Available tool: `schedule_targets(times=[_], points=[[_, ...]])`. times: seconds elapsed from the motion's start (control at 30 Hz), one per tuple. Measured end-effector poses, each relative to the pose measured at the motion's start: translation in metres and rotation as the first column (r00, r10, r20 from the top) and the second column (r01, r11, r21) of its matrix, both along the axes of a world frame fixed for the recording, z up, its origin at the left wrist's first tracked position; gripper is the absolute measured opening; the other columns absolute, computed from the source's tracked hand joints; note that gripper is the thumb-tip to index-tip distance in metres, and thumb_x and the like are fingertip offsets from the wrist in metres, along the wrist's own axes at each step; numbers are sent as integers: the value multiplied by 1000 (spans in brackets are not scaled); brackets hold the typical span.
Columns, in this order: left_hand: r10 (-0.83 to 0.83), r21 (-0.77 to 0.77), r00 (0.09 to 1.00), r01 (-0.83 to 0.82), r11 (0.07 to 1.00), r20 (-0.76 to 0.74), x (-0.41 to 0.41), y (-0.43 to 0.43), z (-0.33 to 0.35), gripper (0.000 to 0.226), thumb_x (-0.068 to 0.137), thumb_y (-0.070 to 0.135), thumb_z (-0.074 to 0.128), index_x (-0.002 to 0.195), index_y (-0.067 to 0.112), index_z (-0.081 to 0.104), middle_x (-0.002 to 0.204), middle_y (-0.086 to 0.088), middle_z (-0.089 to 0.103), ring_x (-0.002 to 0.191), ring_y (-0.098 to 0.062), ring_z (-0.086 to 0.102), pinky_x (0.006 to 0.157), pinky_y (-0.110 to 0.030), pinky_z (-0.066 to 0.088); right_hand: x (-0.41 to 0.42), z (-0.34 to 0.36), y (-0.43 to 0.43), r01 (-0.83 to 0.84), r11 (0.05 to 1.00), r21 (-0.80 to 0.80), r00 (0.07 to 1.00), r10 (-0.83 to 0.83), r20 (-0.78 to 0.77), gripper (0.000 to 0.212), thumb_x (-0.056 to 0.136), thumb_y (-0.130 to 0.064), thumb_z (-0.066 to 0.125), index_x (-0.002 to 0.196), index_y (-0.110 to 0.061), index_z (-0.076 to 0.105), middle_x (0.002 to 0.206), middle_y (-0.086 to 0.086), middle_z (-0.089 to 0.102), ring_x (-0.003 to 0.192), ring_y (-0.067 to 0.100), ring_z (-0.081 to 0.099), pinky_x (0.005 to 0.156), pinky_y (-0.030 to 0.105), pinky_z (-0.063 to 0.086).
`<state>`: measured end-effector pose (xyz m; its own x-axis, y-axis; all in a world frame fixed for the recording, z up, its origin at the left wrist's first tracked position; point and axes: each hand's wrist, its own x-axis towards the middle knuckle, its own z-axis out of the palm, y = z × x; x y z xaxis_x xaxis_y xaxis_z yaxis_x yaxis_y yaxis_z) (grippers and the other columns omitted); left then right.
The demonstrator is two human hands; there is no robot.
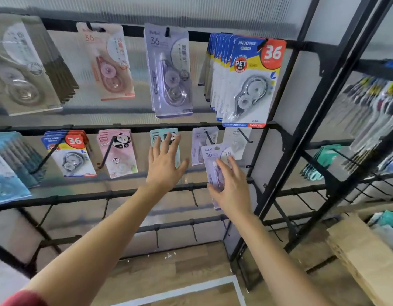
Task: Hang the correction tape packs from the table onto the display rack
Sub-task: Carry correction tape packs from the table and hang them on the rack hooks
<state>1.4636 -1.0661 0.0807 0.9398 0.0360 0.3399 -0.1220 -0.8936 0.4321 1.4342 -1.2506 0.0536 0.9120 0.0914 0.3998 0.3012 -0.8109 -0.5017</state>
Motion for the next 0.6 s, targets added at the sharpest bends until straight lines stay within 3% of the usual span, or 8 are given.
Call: schedule_targets(times=[0.3, 0.6], points=[[99, -11, 987, -98, 995, 131, 3, -9, -10, 57, 97, 31, 49, 149, 24, 28, 157, -1, 25, 146, -27, 11, 118, -44, 9, 47, -18, -6, -60, 997, -50, 998, 60, 3, 62, 86, -30, 64, 142, -20, 40, 157, 10, 18, 135, 33, 31, 101, 46, 41], [138, 10, 985, -140, 990, 108, 1, -12, -10, 55, 99, 32, 45, 150, 26, 26, 158, 2, 21, 147, -25, 7, 119, -42, 5, 89, -29, 2, -88, 993, -81, 996, 90, 27, 60, 86, -30, 66, 140, -17, 43, 155, 13, 19, 134, 35, 31, 105, 45, 37]])
